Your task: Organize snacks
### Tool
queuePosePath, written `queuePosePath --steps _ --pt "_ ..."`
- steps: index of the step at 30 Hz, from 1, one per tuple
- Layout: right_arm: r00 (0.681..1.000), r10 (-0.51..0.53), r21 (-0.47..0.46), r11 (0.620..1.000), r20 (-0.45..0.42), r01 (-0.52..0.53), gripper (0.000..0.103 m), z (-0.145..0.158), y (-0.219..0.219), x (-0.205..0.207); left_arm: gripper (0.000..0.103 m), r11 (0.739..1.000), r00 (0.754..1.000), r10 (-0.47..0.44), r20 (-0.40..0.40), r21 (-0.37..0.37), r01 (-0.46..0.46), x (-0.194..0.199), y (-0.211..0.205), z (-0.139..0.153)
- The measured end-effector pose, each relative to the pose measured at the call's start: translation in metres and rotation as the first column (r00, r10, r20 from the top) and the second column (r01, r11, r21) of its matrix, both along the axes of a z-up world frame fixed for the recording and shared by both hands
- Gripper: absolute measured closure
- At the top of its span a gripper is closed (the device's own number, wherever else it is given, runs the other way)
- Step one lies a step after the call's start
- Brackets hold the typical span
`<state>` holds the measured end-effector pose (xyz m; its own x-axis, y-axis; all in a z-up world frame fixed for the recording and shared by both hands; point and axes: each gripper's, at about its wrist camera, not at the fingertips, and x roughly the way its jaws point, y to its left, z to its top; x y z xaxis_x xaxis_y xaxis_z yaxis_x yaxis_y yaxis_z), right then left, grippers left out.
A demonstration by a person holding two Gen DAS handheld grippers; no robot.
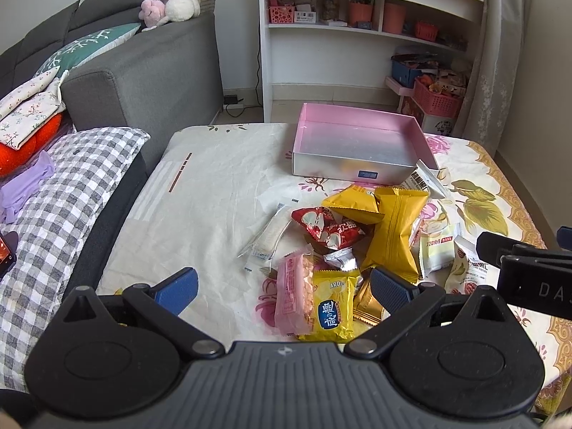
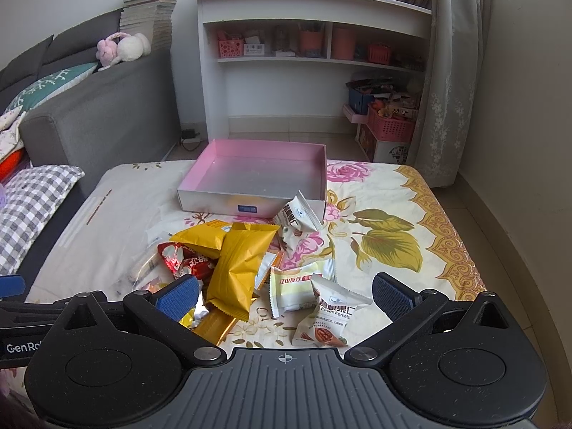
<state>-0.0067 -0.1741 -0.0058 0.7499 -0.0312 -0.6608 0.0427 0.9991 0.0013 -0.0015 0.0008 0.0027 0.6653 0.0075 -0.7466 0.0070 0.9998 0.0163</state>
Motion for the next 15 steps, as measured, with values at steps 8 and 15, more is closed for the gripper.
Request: queuePosePath --steps 8,15 --pt "1.0 0.0 0.003 1.0 0.0 0.0 0.0 0.001 0.0 -0.0004 0.0 1.0 1.0 -0.004 -0.002 0.001 0.004 0.0004 -0.0003 -0.0011" --pt "1.0 0.001 0.002 1.0 0.0 -0.001 0.0 0.0005 -0.0003 -0.0004 0.0 1.0 1.0 -0.003 -0.003 0.002 0.003 0.0007 -0.0006 -0.0018"
